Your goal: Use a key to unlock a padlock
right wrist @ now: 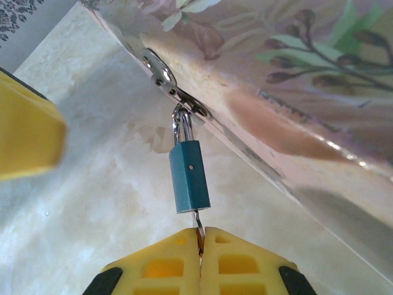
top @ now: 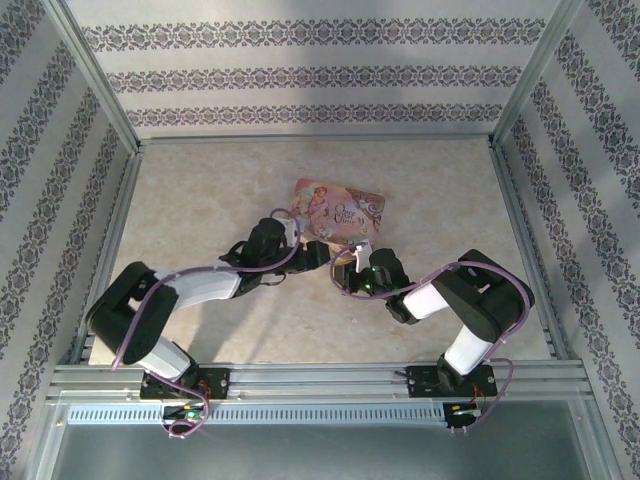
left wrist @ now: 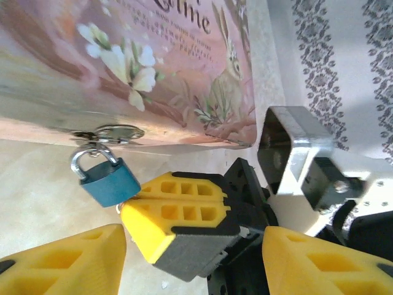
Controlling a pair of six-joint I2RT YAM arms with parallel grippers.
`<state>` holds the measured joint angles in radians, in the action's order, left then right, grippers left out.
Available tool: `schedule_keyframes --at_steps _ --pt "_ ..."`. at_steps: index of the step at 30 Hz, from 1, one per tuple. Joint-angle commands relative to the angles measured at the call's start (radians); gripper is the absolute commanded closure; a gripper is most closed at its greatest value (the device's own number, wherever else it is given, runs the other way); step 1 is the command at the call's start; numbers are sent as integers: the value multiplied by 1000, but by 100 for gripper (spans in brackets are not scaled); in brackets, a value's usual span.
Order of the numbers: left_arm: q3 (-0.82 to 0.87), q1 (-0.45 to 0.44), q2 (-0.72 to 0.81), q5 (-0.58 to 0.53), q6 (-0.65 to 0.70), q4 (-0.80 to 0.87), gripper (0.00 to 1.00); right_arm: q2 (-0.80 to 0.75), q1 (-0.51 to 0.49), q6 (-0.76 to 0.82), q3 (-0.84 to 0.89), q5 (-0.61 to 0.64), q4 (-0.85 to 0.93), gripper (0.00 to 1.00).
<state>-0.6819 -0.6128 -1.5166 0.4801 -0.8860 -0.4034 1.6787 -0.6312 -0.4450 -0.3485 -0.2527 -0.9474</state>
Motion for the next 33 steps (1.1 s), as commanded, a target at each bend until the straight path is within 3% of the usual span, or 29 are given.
schedule_keyframes --at_steps 1,13,26,33 --pt "58 40 79 -39 19 45 37 4 -12 -32 -12 -37 -64 100" --pt "235 158 280 -40 -104 -14 34 -34 -27 -210 -30 -79 -41 100" --pt "285 163 255 -28 -174 -84 36 -101 -73 -406 -38 -48 8 100" --pt "335 162 171 -19 -318 -299 41 -103 -108 -450 -41 -31 51 100"
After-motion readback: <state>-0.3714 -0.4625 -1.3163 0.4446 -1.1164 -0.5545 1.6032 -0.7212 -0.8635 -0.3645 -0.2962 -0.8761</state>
